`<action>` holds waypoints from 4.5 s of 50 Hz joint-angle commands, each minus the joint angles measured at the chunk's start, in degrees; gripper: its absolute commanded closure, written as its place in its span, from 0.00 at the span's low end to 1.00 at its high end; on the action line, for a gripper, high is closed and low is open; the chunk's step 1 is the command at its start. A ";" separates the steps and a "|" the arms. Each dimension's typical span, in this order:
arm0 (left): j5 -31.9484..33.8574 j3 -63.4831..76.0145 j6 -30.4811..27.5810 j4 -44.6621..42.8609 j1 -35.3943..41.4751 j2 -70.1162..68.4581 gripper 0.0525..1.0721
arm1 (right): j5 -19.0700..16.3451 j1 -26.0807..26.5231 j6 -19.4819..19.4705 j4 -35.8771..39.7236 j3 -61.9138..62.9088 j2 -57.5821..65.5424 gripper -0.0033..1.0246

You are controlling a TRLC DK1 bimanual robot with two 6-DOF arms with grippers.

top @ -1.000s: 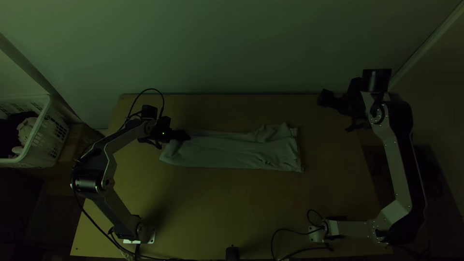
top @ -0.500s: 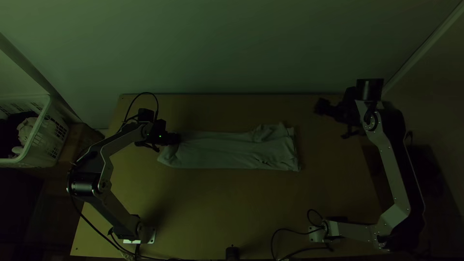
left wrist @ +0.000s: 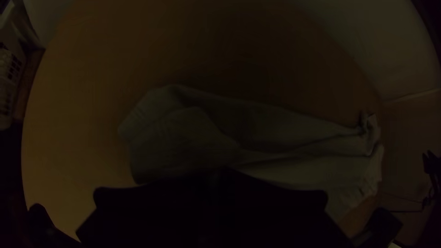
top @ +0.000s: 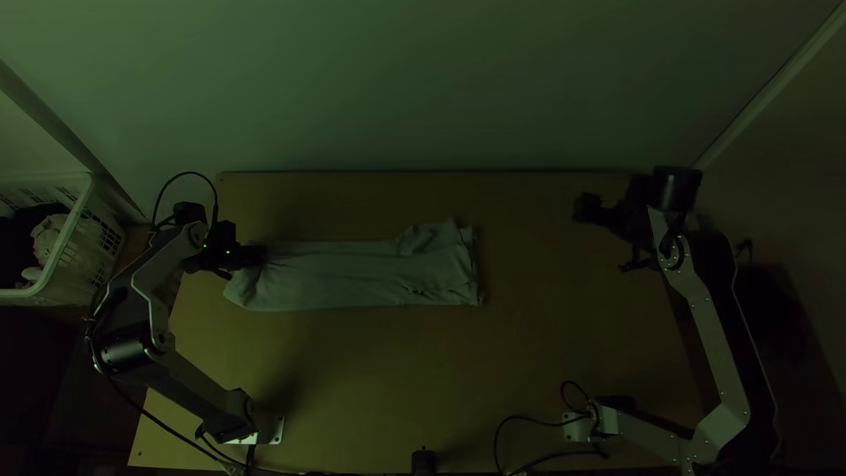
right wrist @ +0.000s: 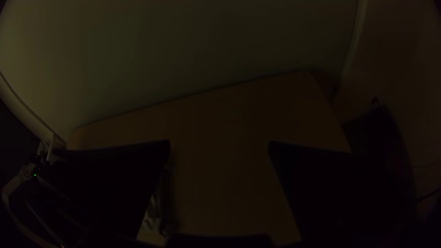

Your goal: Fold the t-shirt

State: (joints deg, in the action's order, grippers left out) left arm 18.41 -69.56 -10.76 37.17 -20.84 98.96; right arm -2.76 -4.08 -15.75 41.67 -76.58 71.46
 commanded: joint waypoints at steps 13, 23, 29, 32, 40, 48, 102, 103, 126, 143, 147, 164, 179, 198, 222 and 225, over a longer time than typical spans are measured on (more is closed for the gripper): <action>-7.96 -5.85 -6.46 9.68 -1.04 -12.39 0.98 | 0.74 1.70 2.56 -1.77 3.01 -2.56 0.05; -8.57 -13.41 -5.06 20.40 5.72 -13.97 0.98 | 0.74 1.70 2.21 -1.77 3.89 -3.70 0.05; -8.92 -15.87 -2.86 23.74 11.17 -14.14 0.98 | 0.74 1.88 2.12 -1.77 4.51 -4.49 0.05; -9.71 -17.01 -1.19 25.06 14.51 -14.05 0.98 | 0.74 2.05 2.04 -1.77 4.94 -4.93 0.05; -10.59 -20.35 3.47 27.17 23.04 -12.30 0.98 | 1.01 2.05 1.42 -1.77 6.44 -5.89 0.05; -11.82 -23.25 8.92 28.66 30.77 -8.17 0.98 | 1.53 2.05 1.07 -1.94 8.81 -7.13 0.05; -12.97 -56.30 24.39 29.63 53.71 23.91 0.98 | 3.20 4.43 0.89 -6.60 21.47 -15.30 0.05; -12.97 -56.74 24.48 29.63 53.98 24.27 0.98 | 3.20 4.43 0.89 -6.60 21.56 -15.39 0.05; -9.89 -58.15 28.87 19.52 57.05 25.94 0.04 | 3.12 3.55 1.33 -9.94 24.81 -14.51 0.05; -8.66 -54.72 27.99 15.65 52.92 17.32 0.04 | 3.12 3.72 3.88 -15.57 24.72 -13.89 0.05; -8.66 -54.01 27.99 15.48 50.99 14.77 0.04 | 3.12 3.64 5.03 -16.36 24.11 -13.45 0.05; -9.27 -38.19 27.29 8.54 41.41 -3.77 0.04 | 2.85 2.58 7.31 -25.41 20.94 -16.09 0.05; -9.45 -21.93 23.86 2.91 30.42 -21.35 0.04 | 2.33 2.49 8.10 -30.68 18.74 -20.92 0.05; -12.26 -1.81 23.86 -10.89 18.38 -40.86 0.04 | 2.33 3.20 9.42 -33.85 23.05 -30.06 0.05; -15.43 25.97 19.55 -34.44 9.68 -69.25 0.04 | -0.05 2.14 11.97 -38.59 33.60 -49.31 0.05; -15.43 29.13 19.47 -36.11 7.92 -72.50 0.04 | -0.14 1.62 11.97 -38.59 34.83 -51.42 0.05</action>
State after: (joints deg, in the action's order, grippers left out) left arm 3.38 -45.43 9.98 4.60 -10.26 31.77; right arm -2.44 -1.52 -4.91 4.12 -44.29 23.57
